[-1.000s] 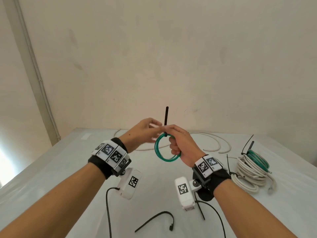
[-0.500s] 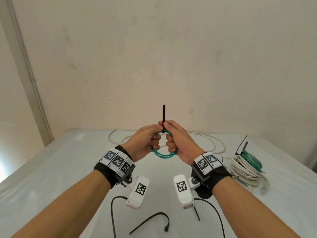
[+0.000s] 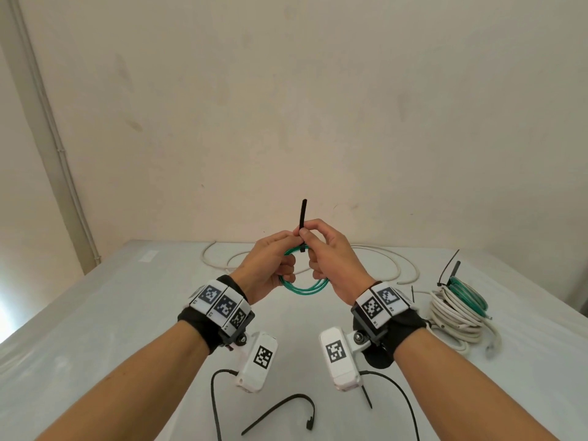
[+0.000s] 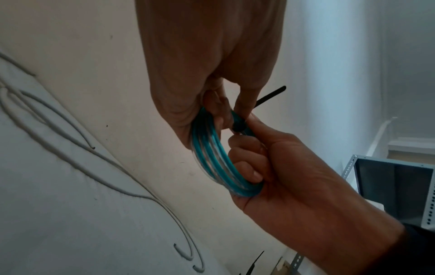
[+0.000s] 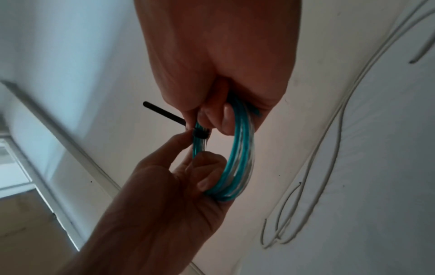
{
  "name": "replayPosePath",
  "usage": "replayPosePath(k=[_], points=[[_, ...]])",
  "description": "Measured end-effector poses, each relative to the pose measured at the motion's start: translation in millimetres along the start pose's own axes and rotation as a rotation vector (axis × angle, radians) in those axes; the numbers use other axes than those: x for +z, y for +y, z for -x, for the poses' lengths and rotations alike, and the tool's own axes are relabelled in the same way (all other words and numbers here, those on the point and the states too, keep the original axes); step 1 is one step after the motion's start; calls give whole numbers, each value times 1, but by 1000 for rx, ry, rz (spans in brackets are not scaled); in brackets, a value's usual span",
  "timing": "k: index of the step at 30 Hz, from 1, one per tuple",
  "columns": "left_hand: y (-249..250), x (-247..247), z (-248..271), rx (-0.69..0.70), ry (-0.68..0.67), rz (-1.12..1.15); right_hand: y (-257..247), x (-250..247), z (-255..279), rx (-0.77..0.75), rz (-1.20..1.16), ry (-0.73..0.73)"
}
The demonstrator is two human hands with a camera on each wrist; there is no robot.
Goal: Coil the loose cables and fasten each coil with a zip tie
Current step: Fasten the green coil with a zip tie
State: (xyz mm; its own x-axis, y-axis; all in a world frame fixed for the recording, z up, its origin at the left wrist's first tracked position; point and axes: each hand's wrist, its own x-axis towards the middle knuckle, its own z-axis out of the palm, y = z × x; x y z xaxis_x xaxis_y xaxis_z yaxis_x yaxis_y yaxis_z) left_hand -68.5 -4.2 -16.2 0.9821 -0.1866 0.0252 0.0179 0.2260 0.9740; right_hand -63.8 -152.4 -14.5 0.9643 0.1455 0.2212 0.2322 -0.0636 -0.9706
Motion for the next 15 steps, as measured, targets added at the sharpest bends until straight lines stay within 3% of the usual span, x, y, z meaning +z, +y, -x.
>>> replayPosePath(k=[10, 15], points=[[-4, 10, 4, 7, 58, -48, -1, -1, 1, -5, 54, 55], [-3, 2, 0, 190, 170, -247, 4, 0, 3, 88, -33, 46]])
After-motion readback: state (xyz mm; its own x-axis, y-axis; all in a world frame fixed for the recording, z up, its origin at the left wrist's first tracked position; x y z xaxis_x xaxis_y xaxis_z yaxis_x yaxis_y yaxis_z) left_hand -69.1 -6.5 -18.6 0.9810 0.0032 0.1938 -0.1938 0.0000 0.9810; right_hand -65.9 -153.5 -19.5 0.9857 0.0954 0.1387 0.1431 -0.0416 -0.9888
